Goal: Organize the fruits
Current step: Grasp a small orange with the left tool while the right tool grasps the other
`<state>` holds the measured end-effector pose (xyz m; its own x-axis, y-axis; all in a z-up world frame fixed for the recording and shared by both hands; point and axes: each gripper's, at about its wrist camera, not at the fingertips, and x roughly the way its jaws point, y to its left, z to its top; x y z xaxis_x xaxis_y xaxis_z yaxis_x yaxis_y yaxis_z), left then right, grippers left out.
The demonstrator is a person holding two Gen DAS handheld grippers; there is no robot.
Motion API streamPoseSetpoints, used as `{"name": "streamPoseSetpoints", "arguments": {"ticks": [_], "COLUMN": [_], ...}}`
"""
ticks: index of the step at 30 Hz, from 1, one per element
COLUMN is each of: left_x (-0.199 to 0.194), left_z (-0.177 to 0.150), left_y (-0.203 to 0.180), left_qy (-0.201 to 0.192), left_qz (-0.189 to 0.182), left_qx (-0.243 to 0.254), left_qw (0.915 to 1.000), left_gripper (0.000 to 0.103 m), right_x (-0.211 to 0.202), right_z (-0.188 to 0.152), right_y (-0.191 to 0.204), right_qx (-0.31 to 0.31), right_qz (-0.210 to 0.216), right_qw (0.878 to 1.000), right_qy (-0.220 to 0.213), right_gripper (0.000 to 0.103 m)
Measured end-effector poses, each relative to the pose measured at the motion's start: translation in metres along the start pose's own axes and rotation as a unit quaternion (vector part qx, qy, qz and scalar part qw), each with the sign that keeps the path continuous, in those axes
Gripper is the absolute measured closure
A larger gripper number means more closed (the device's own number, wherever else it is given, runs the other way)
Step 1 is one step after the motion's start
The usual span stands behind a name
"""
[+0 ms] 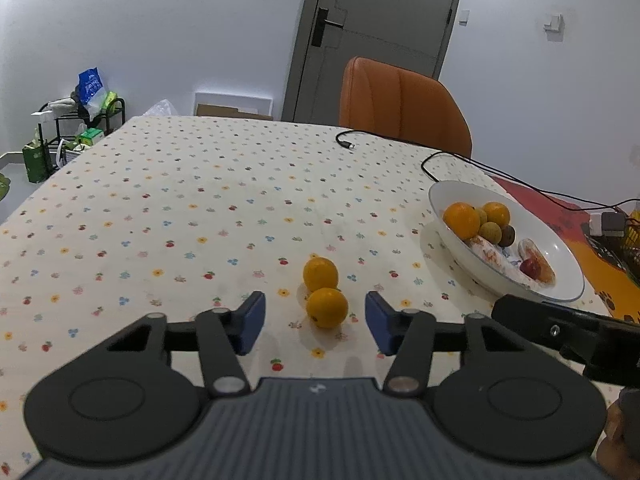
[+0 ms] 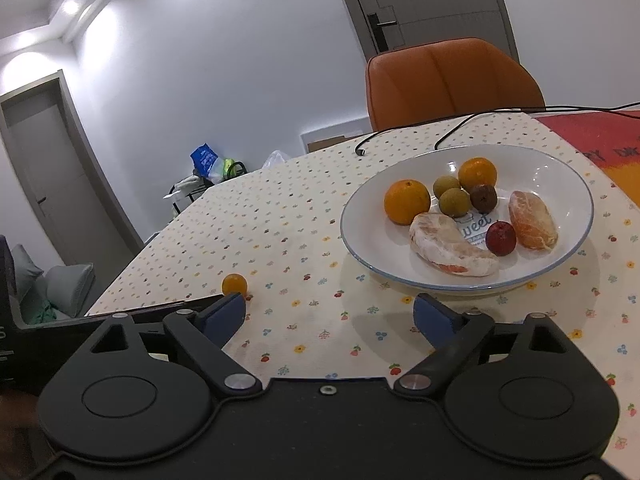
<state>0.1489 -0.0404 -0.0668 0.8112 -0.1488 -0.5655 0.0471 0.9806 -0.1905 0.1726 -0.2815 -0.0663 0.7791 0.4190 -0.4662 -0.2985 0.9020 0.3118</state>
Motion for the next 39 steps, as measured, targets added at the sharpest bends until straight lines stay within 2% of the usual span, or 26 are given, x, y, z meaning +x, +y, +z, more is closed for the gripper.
{"name": "streamPoseSetpoints", "arguments": {"ticks": [5,8,9,19,39], "left_x": [0.007,0.012,0.013,0.002,-0.012], "left_z": [0.000,0.000,0.000,0.005,0.010], "left_y": [-0.003,-0.003,-0.003,0.018,0.072], "left_qy": [0.008,0.015,0.015,0.001,-0.013], "left_qz": [-0.004,-0.005,-0.005,0.008,0.069], "left_qx": [0.002,-0.001,-0.003,-0.024,-0.075], "left_qw": [1.0000,0.9999,0.9999,0.9997,0.9947], "left_gripper": [0.063,0.078,0.080,0.080,0.080], "right_x": [0.004,0.007,0.008,0.028,0.066], "right_z": [0.001,0.001,0.001,0.003,0.008], "right_y": [0.000,0.002,0.002,0.023,0.072], "right_qx": [0.004,0.003,0.002,-0.017,-0.069], "right_qz": [0.000,0.002,0.003,0.013,0.010], "right_qw": [1.000,1.000,1.000,1.000,0.997], "right_qy": [0.003,0.007,0.008,0.023,0.046], "right_gripper": [0.018,0.021,0.023,0.034,0.045]}}
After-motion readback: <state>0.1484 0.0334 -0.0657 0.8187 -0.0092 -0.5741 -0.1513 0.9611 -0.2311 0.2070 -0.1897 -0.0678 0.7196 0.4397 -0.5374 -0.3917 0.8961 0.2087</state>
